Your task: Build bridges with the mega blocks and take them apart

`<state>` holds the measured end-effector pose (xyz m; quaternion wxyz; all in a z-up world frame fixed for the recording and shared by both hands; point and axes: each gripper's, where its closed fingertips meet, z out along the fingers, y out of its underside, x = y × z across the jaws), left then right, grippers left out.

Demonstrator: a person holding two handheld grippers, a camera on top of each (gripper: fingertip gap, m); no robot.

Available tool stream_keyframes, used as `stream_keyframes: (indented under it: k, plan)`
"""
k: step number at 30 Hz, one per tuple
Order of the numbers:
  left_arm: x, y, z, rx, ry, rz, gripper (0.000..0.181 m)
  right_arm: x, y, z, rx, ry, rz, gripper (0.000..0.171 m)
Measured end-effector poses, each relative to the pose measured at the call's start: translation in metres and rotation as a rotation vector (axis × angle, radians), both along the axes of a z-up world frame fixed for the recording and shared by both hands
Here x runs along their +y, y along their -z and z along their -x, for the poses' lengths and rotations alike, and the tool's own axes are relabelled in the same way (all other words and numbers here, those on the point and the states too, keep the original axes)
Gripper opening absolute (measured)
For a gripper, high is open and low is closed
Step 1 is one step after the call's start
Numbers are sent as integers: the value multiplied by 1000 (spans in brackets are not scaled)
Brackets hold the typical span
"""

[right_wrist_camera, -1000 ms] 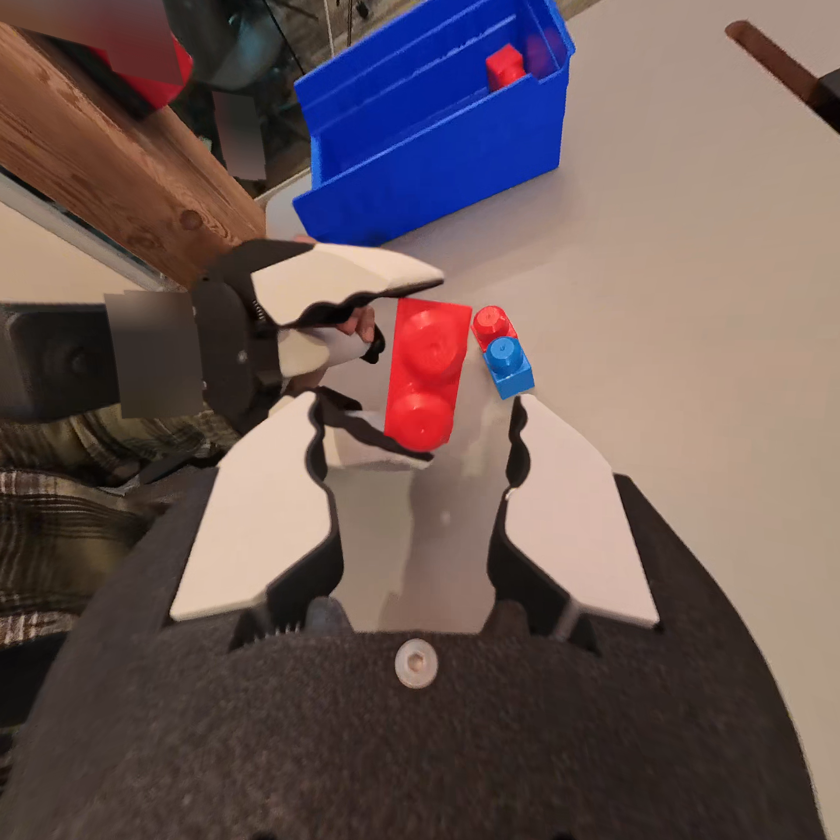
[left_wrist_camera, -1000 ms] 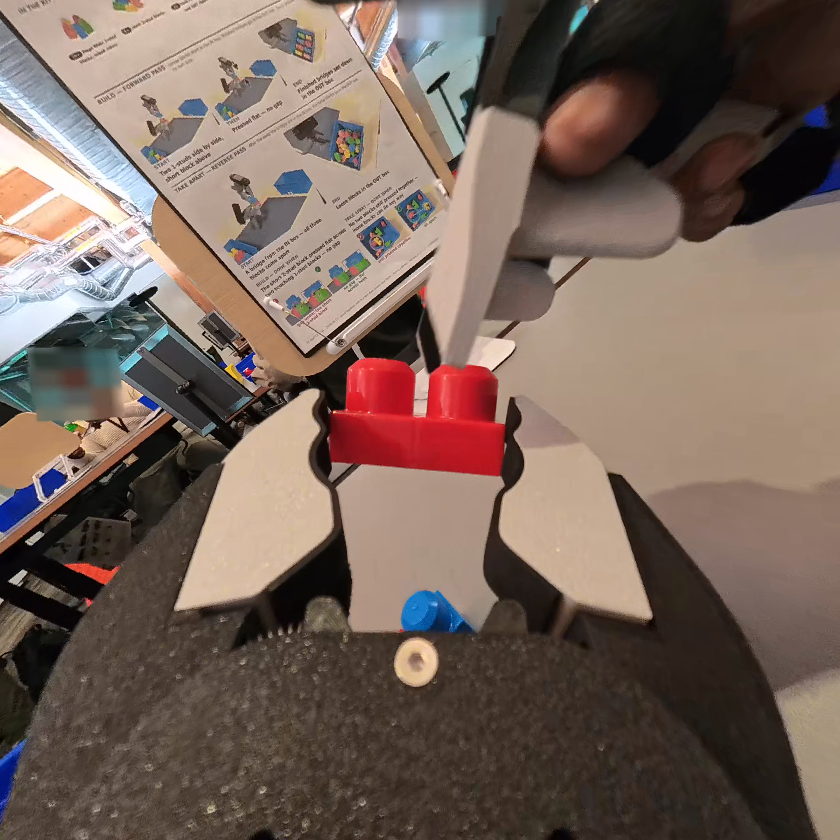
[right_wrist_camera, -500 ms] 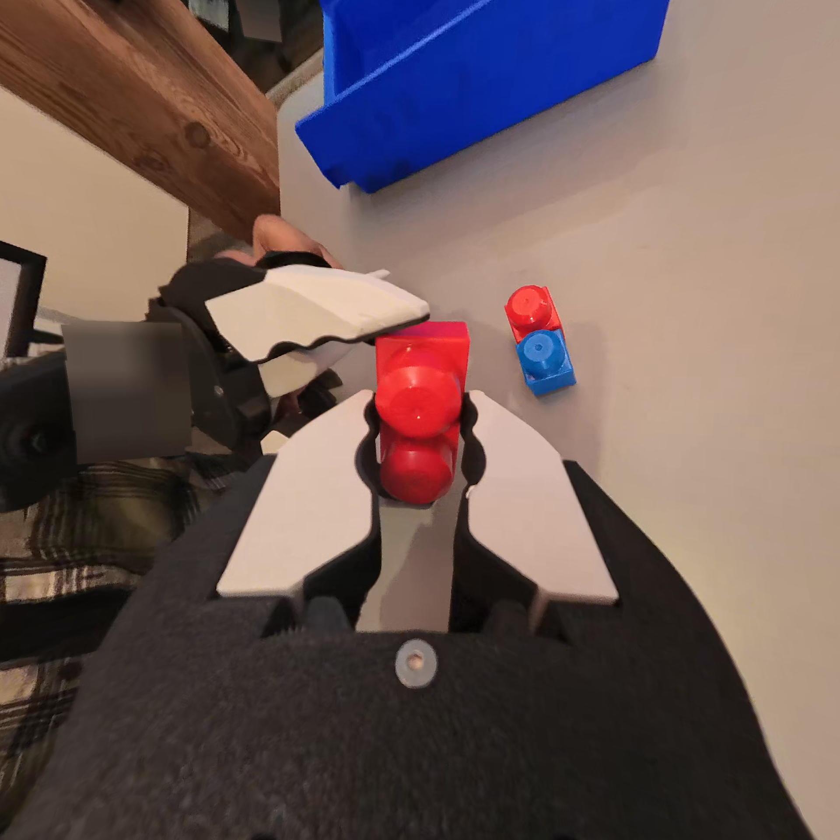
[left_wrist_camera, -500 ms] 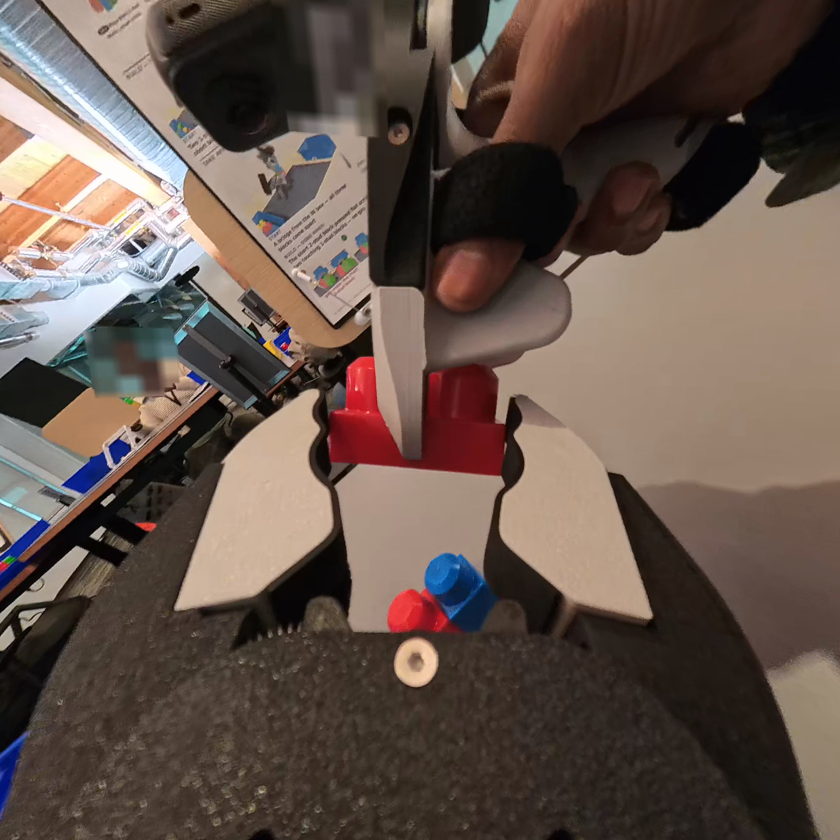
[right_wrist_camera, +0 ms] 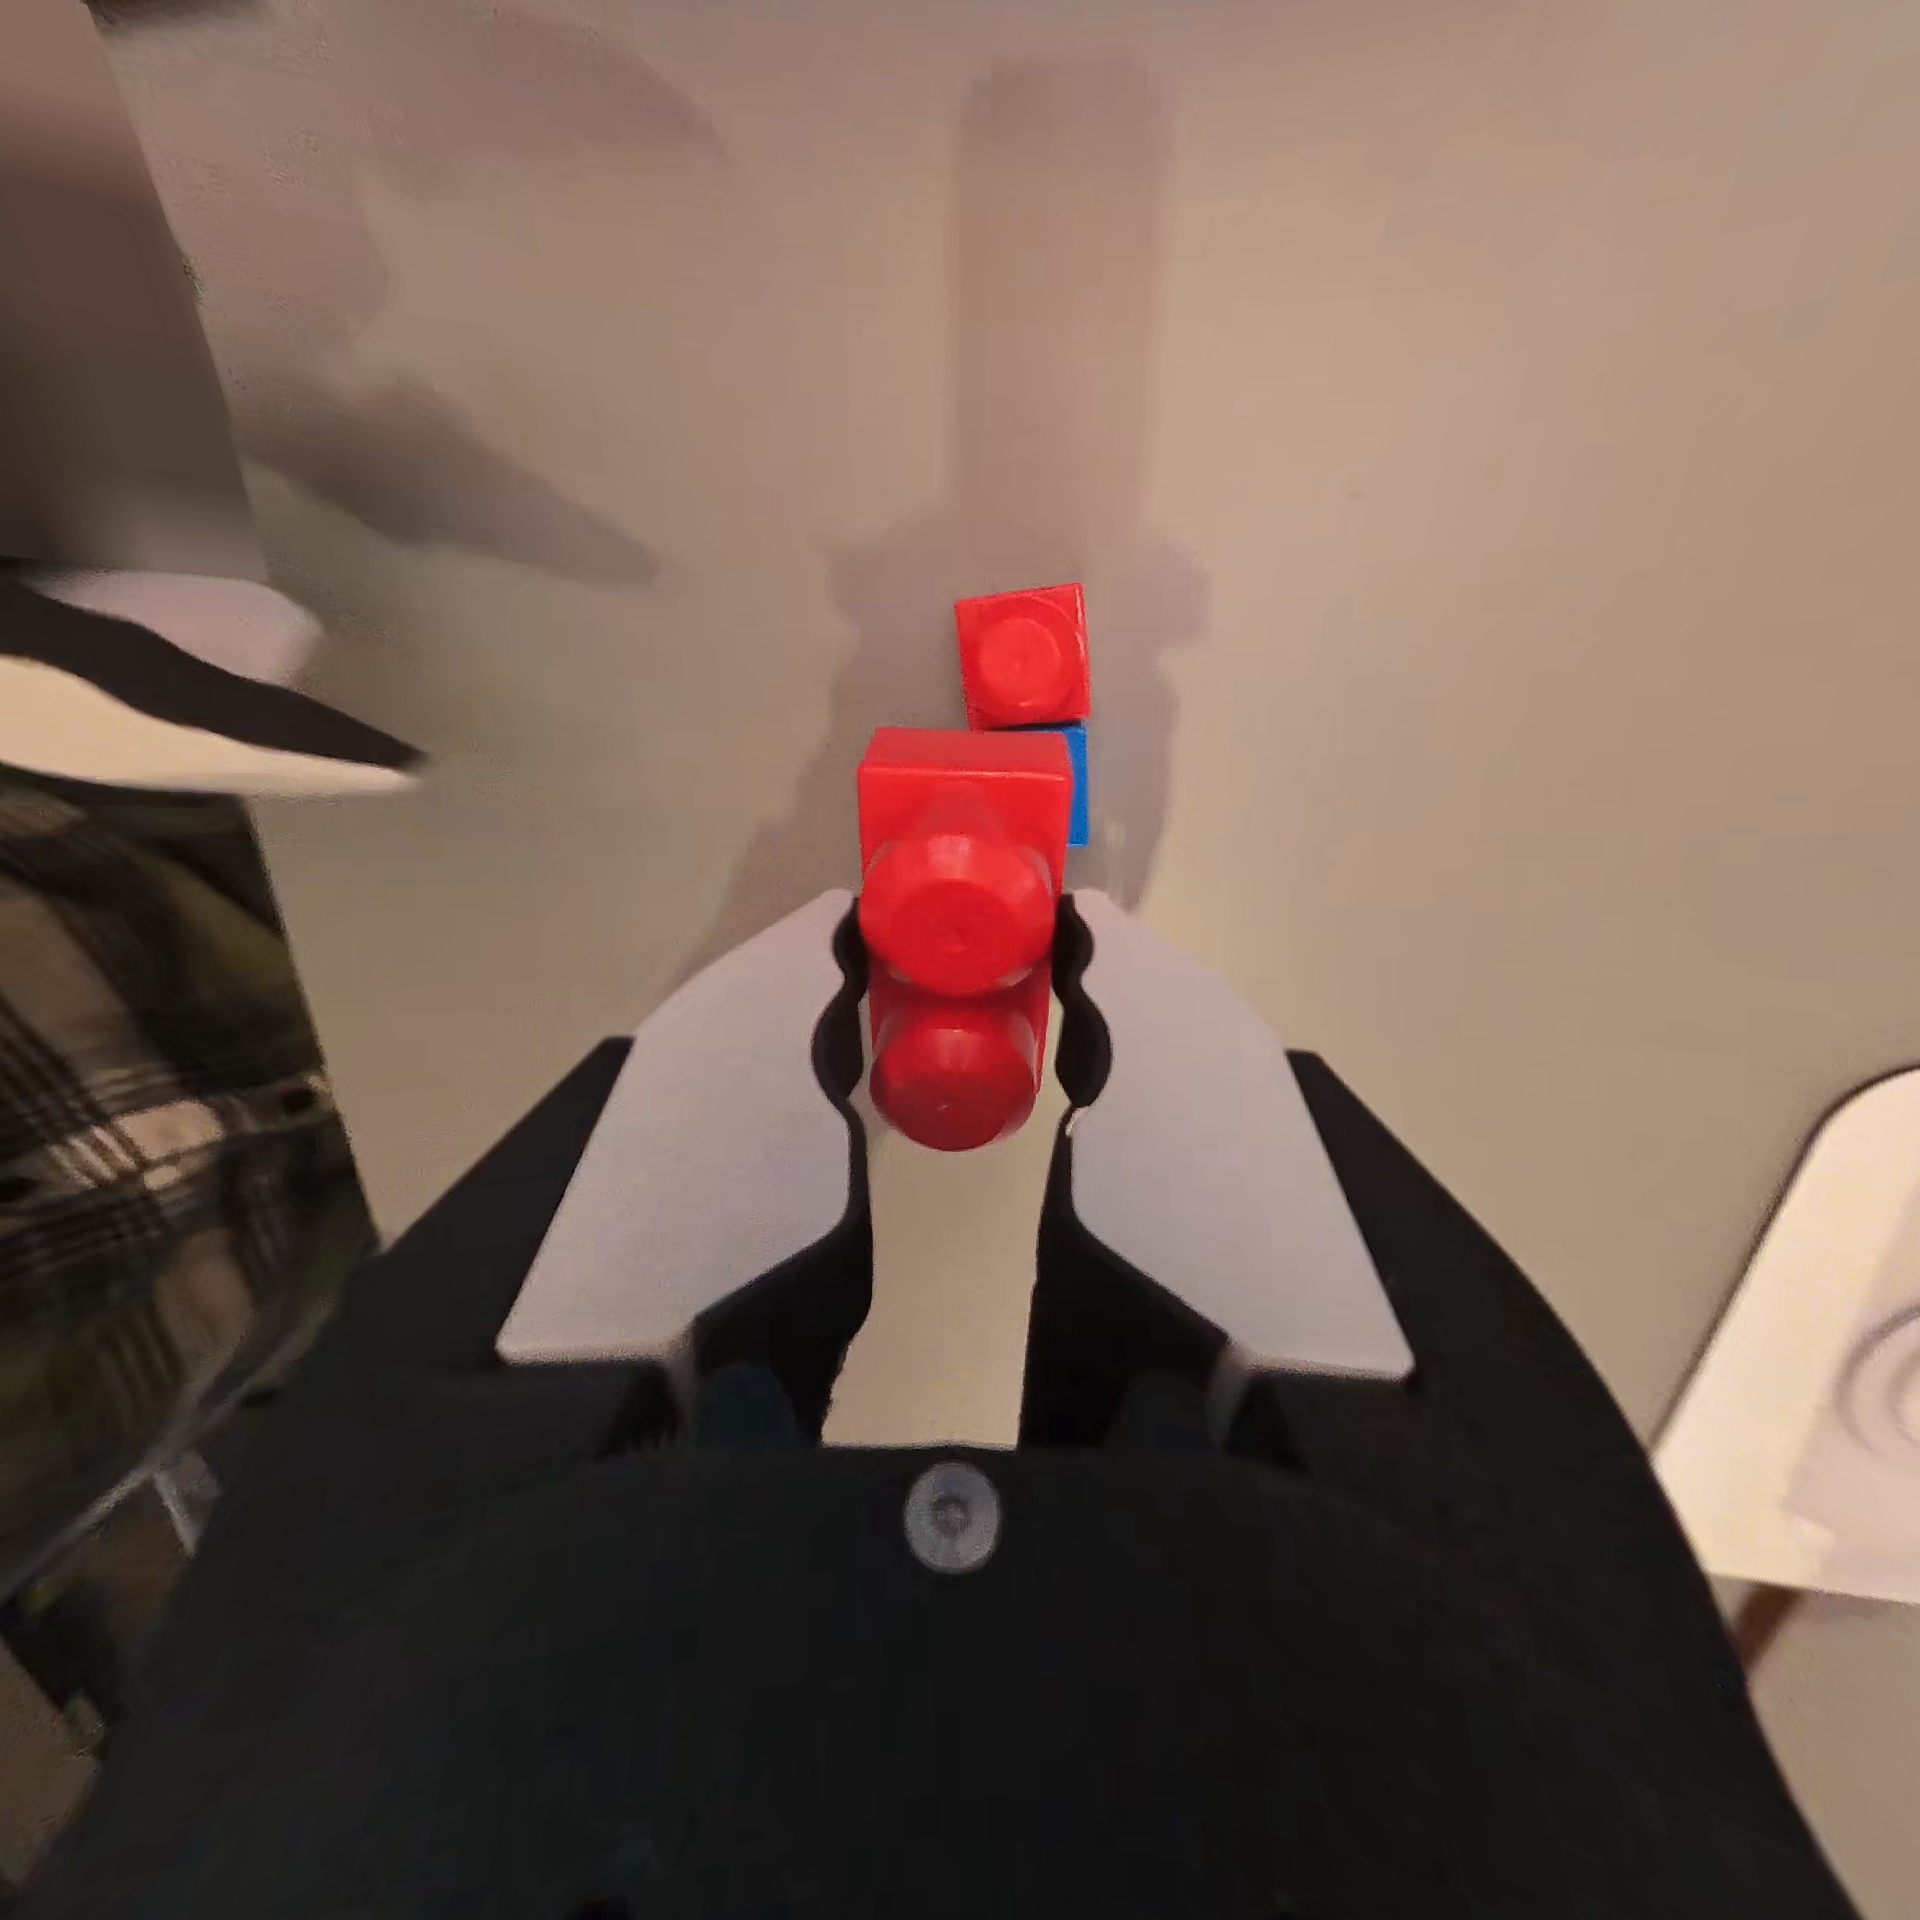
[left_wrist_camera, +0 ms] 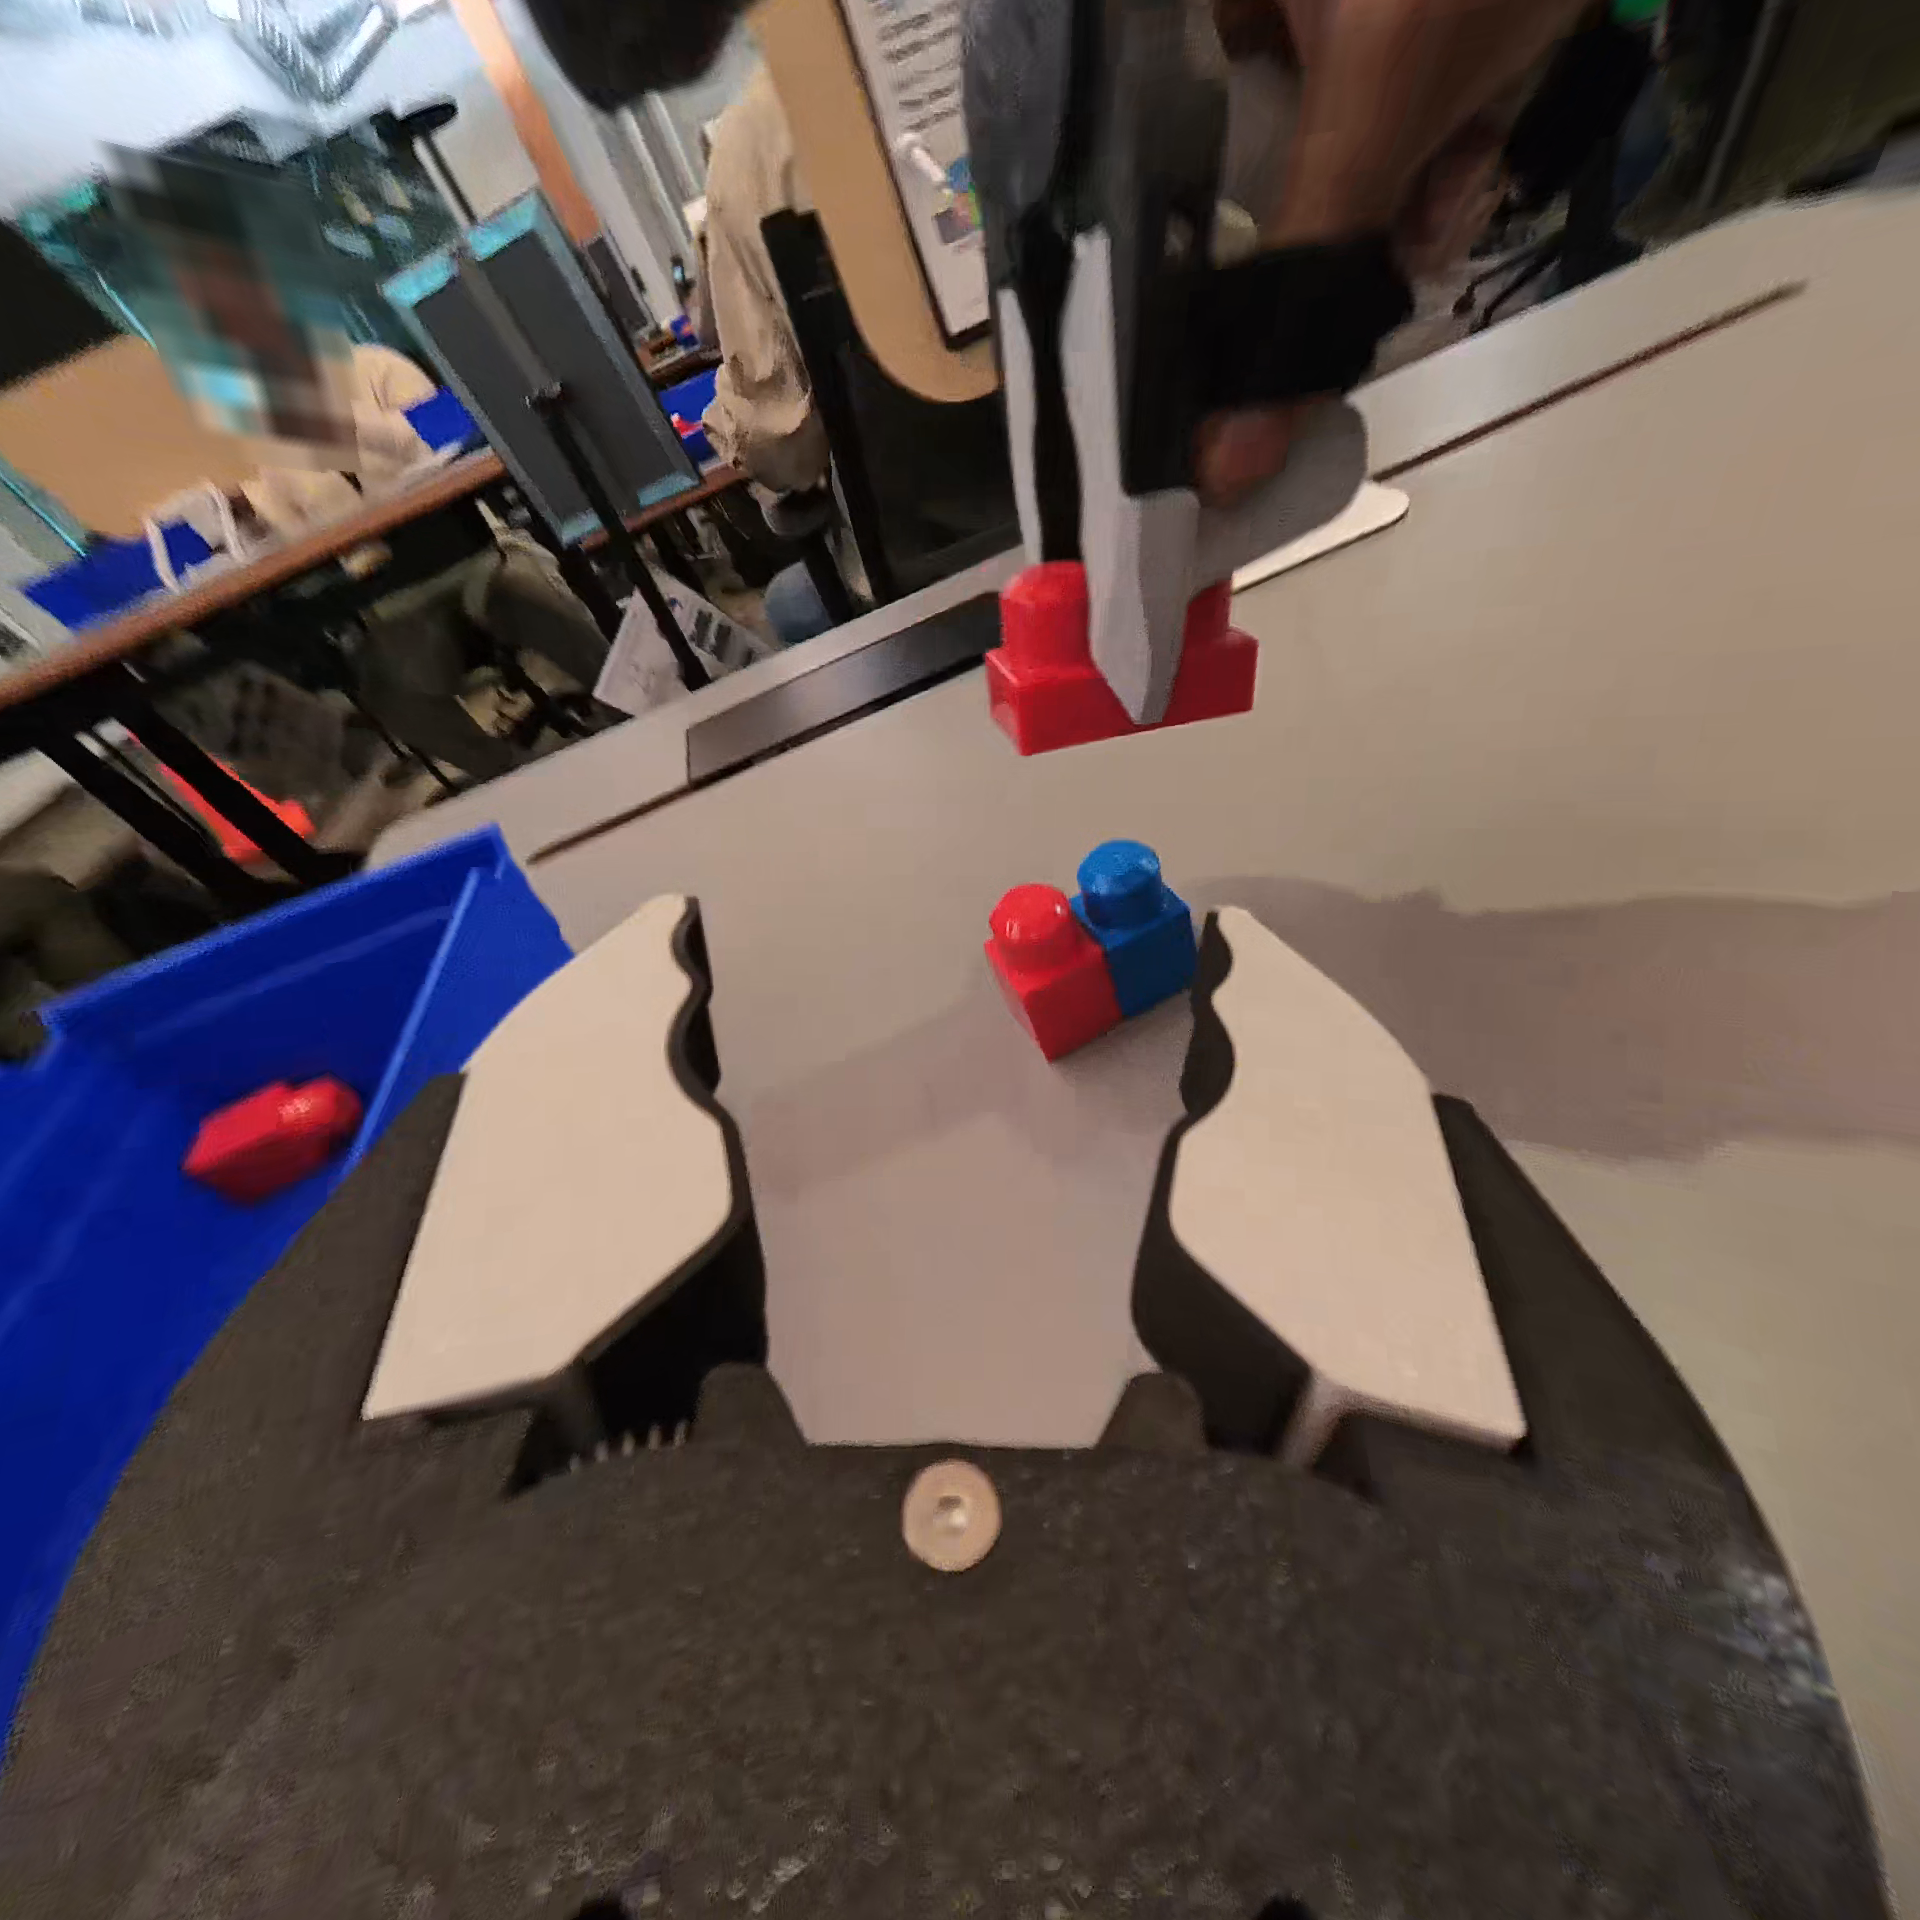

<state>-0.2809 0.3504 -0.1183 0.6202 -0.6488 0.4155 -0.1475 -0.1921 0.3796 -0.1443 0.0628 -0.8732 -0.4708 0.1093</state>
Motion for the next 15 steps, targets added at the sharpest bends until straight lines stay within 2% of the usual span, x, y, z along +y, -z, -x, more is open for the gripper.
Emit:
stream_keyframes:
  k: [7, 15]
  plan:
    - [-7, -13, 60, -257, -6, 260, 87, 18, 30, 11, -180, -130, 29, 34]
    - [0, -14, 78, -343, -11, 321, 84, 20, 48, 20, -229, -175, 58, 34]
